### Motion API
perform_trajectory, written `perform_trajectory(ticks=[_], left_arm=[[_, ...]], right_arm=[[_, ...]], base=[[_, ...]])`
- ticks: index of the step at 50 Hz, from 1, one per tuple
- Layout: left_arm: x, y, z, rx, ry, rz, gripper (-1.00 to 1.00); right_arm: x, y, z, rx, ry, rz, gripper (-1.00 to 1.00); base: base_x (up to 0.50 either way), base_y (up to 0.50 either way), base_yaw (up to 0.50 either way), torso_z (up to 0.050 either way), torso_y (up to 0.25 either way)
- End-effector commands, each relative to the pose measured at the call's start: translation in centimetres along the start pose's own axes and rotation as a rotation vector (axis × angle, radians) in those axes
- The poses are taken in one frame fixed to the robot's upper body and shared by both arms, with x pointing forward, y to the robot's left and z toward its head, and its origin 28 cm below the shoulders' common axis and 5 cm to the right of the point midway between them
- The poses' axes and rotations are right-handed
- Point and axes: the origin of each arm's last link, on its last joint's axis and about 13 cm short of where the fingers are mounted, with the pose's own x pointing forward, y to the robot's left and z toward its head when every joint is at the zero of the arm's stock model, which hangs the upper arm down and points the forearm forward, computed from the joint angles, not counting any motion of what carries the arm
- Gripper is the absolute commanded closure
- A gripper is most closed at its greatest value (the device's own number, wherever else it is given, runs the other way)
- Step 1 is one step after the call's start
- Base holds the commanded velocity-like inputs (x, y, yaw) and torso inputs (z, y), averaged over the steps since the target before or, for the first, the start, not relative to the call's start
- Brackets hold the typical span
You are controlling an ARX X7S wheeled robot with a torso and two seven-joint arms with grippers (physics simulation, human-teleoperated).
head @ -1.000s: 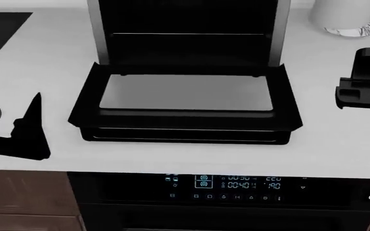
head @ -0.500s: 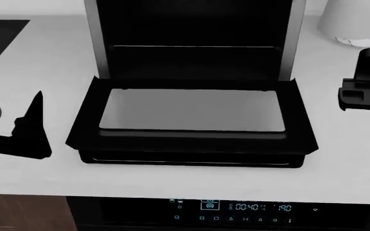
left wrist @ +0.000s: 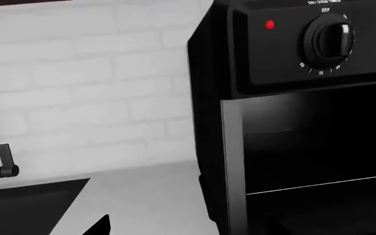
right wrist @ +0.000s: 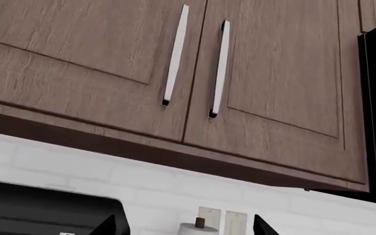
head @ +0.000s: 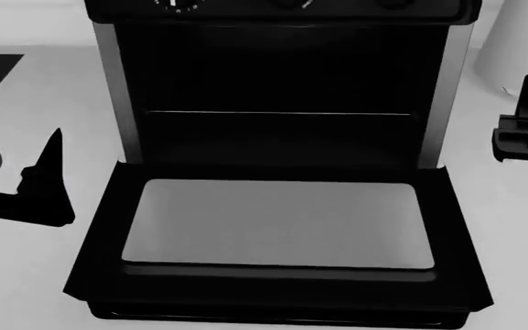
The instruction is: Close the toaster oven door.
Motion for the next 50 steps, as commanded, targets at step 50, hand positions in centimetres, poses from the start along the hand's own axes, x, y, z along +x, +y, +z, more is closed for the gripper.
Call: perform_trajectory(ticks=[50], left_arm=[[1.0, 9.9, 1.5, 1.23, -0.309, -0.453, -1.0]], right_arm=[[-0.6, -0.7, 1.4, -0.002, -0.035, -0.014, -1.0]], base=[[0.04, 0.0, 0.0, 0.0, 0.0]])
